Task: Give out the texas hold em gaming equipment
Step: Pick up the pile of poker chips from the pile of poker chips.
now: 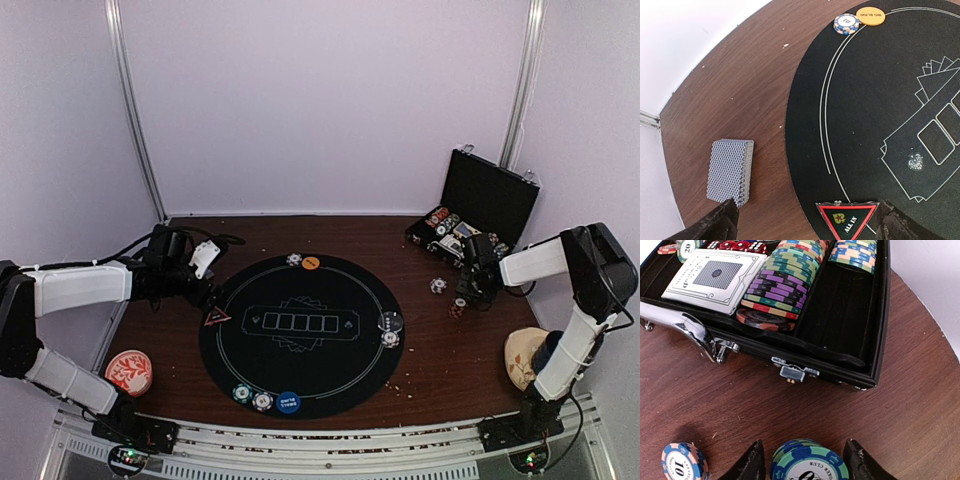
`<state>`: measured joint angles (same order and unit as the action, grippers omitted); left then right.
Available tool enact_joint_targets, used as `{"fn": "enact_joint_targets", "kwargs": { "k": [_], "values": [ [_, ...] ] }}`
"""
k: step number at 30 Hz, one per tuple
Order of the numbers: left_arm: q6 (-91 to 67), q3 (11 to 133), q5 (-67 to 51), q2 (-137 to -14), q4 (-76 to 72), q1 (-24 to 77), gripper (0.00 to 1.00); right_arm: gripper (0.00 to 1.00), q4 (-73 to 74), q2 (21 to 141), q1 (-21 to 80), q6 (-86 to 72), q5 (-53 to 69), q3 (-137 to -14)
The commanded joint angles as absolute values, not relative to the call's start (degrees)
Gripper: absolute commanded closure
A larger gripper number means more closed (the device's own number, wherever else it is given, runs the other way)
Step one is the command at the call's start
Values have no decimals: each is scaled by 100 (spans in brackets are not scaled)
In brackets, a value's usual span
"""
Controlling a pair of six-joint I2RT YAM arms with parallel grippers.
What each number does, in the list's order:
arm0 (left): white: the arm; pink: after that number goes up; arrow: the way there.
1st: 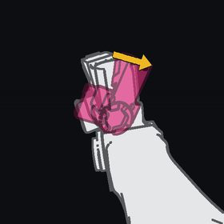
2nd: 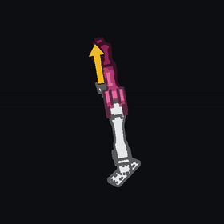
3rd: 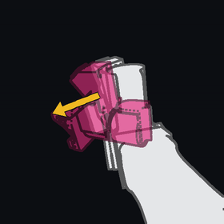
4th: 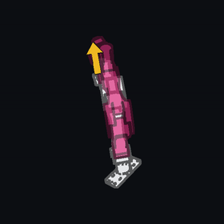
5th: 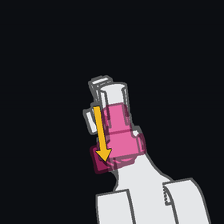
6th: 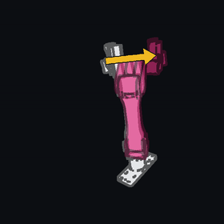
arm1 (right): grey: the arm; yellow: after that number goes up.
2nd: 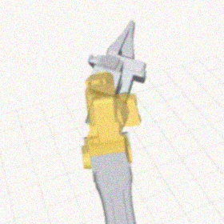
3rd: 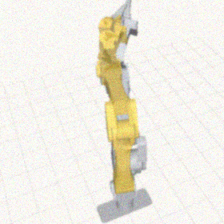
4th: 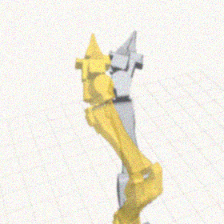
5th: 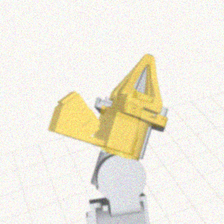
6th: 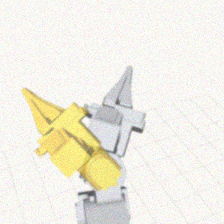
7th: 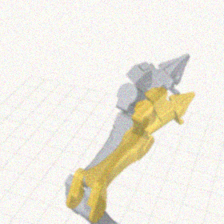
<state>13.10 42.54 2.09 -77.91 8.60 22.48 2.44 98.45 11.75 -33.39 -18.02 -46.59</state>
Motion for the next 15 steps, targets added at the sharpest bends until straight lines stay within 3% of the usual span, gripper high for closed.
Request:
{"fn": "enact_joint_targets", "kwargs": {
  "k": [1,15],
  "values": [
    [1265,4421,117,-7804,642,2195,2,49,202,9853,1134,-3340,-1878,-4753],
    [1258,4425,105,-7813,650,2195,2,65,272,9767,1147,-3289,-2012,-4772]
  ]
}}
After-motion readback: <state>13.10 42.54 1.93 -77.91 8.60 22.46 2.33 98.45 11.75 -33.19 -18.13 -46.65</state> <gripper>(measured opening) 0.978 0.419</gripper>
